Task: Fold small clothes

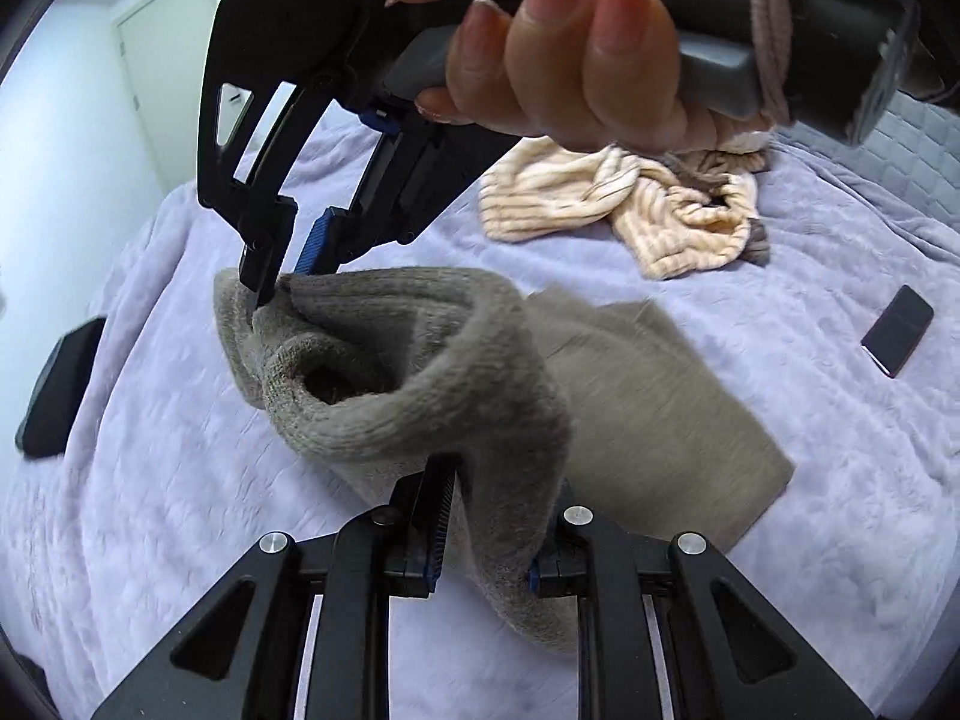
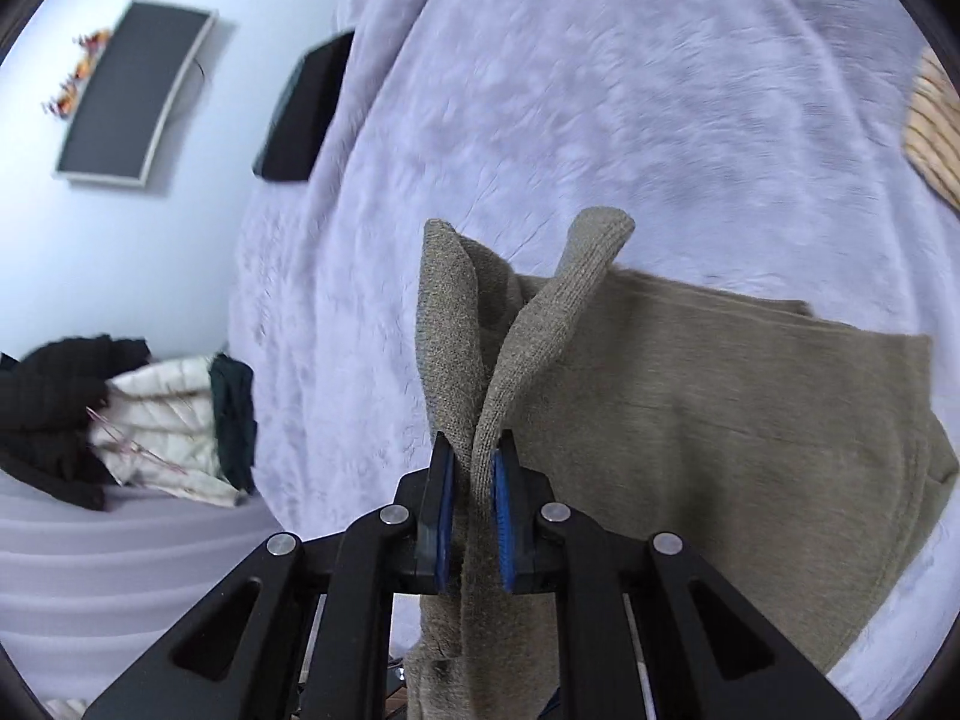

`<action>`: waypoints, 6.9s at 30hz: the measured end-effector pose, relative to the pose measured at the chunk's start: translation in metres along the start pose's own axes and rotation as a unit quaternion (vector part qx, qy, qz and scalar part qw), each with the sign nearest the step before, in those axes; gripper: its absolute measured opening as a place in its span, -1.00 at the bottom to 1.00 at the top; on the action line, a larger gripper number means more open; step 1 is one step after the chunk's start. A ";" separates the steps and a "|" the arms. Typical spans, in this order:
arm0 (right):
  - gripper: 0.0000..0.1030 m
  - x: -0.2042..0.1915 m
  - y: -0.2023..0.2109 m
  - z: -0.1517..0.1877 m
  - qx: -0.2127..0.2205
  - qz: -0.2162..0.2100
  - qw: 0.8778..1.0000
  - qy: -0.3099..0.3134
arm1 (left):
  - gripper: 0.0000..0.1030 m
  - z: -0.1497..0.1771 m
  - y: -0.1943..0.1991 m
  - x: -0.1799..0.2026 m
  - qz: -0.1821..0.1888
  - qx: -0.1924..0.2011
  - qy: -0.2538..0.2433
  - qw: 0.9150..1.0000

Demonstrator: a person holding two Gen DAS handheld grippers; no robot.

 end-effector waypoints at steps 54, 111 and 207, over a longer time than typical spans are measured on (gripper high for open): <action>-0.87 0.208 0.021 0.239 0.059 0.060 0.993 -0.080 | 0.75 0.026 -0.068 0.030 0.040 -0.184 0.152 0.970; 0.34 0.260 0.036 0.220 0.084 0.114 0.968 -0.209 | 0.80 0.076 -0.098 0.028 0.028 -0.288 0.184 0.939; -0.28 0.239 0.030 0.099 0.125 -0.162 0.969 -0.136 | 0.01 0.006 -0.104 0.036 0.259 -0.191 0.229 0.919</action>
Point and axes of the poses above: each gripper's, at about its wrist camera, not at the fingertips, and y roughly against the way its jaws point, x to its right, z to its underside, the point moved 5 cm from there along -y, roughly the way its jaws point, and after that the axes turned 5 degrees about -x, right-handed, at the moved point
